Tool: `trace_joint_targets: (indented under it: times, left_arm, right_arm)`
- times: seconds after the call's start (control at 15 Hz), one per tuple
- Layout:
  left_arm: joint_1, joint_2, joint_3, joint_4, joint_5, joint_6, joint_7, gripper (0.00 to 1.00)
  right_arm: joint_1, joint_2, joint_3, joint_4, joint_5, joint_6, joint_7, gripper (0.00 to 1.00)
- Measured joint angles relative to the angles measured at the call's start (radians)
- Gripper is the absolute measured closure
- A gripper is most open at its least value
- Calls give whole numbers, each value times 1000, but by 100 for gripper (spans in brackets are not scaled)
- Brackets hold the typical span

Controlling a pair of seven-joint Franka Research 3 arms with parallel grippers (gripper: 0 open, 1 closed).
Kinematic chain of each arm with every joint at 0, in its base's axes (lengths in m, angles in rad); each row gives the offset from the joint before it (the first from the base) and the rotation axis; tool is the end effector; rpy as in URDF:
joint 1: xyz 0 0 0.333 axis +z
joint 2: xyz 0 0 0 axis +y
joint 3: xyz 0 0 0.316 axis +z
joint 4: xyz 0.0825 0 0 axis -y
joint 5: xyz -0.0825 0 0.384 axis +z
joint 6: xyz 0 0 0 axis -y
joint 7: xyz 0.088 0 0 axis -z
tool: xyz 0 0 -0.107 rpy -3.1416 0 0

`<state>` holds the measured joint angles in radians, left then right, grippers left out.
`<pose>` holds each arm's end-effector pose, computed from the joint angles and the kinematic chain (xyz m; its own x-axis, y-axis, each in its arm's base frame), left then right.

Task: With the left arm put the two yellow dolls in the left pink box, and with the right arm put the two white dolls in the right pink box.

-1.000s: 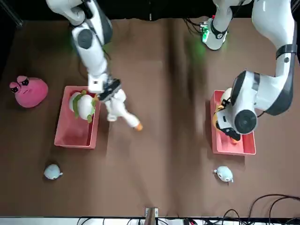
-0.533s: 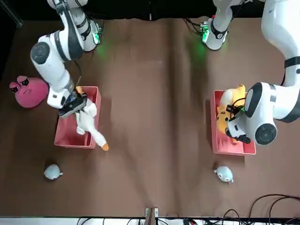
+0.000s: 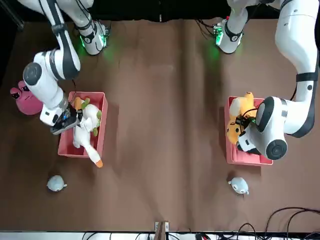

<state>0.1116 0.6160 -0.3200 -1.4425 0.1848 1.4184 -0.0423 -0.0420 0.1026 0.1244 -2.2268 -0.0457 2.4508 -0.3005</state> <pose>0.6314 -0.0786 0.3114 0.8054 -0.1592 -0.5710 -0.1987 -0.9800 -0.0071 0.5484 0.0448 0.3395 0.9083 0.4035 0.1102 0.3997 -0.9150 0.0556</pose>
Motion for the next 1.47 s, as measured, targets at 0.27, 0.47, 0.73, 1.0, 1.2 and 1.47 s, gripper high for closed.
trace_joint_targets:
  times: [0.27, 0.47, 0.73, 1.0, 1.2, 1.47]
  left_arm:
    - [25, -15, -3, 15, 0, 14, -4, 25]
    - [55, -91, -3, 34, 0, 16, -5, 1]
    - [89, -248, -2, 37, 0, -27, -27, 0]
    - [111, -345, -2, 31, -1, -72, -78, 0]
    - [96, -402, -4, 14, -2, -75, -120, 0]
    - [-21, -542, 138, -29, -66, -113, -148, 0]
  right_arm:
    - [-67, 128, 0, -54, 0, 235, -113, 91]
    - [-74, 169, 0, -60, 0, 272, -126, 90]
    - [-74, 167, 2, -52, 0, 271, -126, 65]
    - [-80, 115, 2, -22, 0, 178, -126, 26]
    - [-82, 24, 3, 40, 0, -2, -123, 1]
    - [-84, -48, 3, 287, 1, -391, -90, 0]
